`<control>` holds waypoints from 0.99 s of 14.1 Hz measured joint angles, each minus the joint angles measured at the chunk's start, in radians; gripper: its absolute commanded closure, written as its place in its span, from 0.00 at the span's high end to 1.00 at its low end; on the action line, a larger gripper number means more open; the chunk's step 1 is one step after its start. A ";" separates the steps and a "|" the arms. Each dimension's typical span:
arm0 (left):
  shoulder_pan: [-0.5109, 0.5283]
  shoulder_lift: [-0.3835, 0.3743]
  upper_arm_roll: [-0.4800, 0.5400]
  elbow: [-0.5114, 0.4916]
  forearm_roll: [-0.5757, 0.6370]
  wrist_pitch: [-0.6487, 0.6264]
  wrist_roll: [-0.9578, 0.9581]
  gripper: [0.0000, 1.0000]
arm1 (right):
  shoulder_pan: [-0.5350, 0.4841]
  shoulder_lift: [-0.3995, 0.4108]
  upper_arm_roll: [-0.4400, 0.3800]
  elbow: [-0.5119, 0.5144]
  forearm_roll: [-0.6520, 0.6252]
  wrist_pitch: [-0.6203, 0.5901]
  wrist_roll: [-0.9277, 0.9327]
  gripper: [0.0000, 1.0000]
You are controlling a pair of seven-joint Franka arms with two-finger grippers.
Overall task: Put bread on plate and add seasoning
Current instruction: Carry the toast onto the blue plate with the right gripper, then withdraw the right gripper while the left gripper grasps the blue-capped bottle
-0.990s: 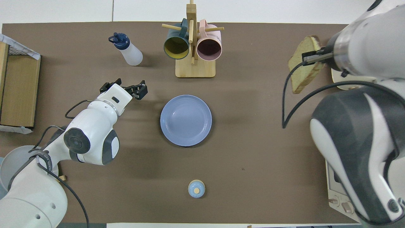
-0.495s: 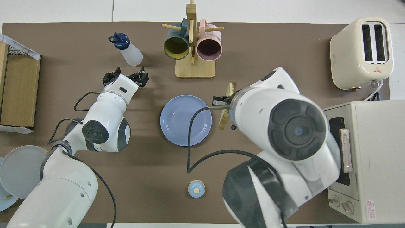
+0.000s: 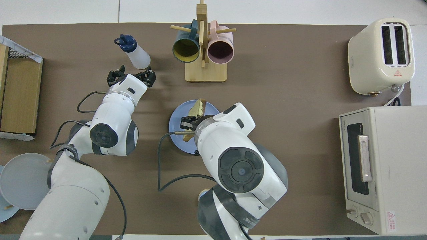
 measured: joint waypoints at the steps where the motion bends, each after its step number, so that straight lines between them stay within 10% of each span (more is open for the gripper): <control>1: -0.001 0.008 0.001 0.015 0.000 0.000 0.000 1.00 | 0.006 0.015 0.000 -0.001 0.000 0.017 0.000 0.00; 14: 0.022 0.087 0.018 0.159 -0.026 -0.061 -0.003 1.00 | 0.027 0.020 -0.008 -0.148 -0.002 0.238 -0.150 0.00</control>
